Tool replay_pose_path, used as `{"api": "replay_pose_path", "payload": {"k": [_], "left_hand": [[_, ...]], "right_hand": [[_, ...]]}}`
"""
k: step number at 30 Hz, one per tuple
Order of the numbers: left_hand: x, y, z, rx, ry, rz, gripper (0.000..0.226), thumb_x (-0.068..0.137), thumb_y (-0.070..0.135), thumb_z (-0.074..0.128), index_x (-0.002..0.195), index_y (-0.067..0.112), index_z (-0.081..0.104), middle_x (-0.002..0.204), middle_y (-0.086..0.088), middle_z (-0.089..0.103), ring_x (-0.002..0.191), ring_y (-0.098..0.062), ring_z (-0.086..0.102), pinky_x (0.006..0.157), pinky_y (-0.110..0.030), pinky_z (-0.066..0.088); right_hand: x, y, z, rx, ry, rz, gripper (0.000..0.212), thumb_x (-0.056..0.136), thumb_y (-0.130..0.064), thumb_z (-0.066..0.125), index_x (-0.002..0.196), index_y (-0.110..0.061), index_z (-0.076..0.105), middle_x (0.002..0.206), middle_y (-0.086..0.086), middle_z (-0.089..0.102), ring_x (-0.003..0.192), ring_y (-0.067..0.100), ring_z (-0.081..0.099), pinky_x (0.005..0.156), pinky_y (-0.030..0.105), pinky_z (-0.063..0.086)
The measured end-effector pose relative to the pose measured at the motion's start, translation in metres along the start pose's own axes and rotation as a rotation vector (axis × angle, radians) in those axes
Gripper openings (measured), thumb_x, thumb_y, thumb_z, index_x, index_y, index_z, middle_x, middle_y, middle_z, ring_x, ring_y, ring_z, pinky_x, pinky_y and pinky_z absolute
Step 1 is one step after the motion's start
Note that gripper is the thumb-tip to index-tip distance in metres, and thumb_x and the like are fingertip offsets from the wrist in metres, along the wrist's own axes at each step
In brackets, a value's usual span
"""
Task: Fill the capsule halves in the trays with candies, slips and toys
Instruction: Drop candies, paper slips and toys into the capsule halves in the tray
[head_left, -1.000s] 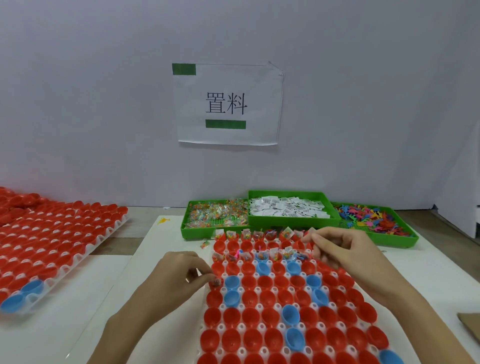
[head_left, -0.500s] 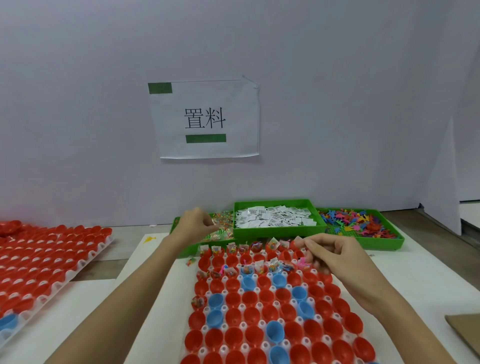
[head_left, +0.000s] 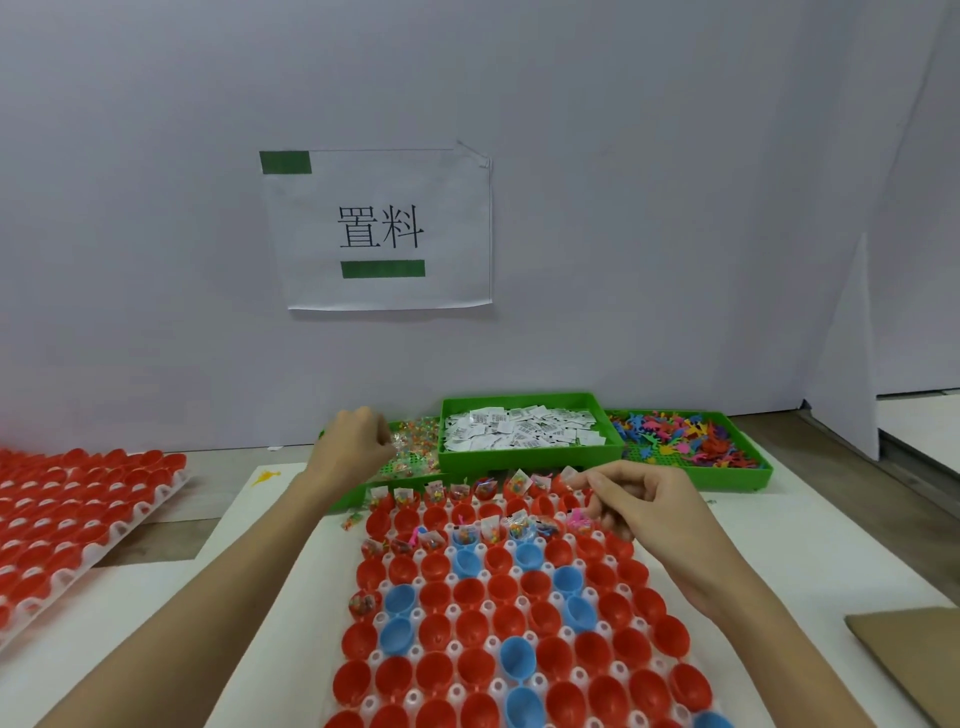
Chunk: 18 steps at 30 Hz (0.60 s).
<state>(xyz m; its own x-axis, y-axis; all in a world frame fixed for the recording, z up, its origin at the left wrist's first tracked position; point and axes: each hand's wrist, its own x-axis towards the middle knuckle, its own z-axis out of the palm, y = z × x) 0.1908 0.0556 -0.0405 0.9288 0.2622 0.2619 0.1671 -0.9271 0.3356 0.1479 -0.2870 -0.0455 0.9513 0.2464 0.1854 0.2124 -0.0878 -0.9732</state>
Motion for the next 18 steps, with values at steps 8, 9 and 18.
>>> {"api": "replay_pose_path", "payload": {"k": [8,9,18], "left_hand": [[-0.121,-0.003,-0.018,-0.696,0.265,0.018,0.021,0.097,0.007,0.066,0.091,0.027,0.072,0.076,0.005,0.073,0.059,-0.011,0.069,0.050,-0.020,0.054],[-0.134,-0.005,-0.020,-0.751,0.268,0.017,0.023,0.096,0.006,0.067,0.089,0.028,0.073,0.077,0.006,0.074,0.058,-0.012,0.070,0.052,-0.020,0.055],[-0.175,-0.011,-0.013,-0.962,0.256,-0.028,0.029,0.093,0.004,0.070,0.085,0.031,0.076,0.080,-0.001,0.076,0.062,-0.021,0.072,0.060,-0.020,0.058]], "right_hand": [[0.033,0.030,-0.024,-0.396,0.326,-0.079,0.024,0.100,-0.004,0.057,0.102,-0.018,0.076,0.091,-0.006,0.075,0.084,0.007,0.068,0.076,0.022,0.056],[0.043,0.036,-0.029,-0.488,0.357,-0.069,0.025,0.100,-0.001,0.055,0.106,-0.015,0.075,0.100,-0.003,0.075,0.089,0.009,0.066,0.083,0.026,0.055],[0.114,0.058,-0.085,-1.312,0.261,0.235,0.034,0.096,0.002,0.052,0.123,-0.009,0.068,0.118,0.017,0.069,0.108,0.031,0.067,0.086,0.037,0.054]]}}
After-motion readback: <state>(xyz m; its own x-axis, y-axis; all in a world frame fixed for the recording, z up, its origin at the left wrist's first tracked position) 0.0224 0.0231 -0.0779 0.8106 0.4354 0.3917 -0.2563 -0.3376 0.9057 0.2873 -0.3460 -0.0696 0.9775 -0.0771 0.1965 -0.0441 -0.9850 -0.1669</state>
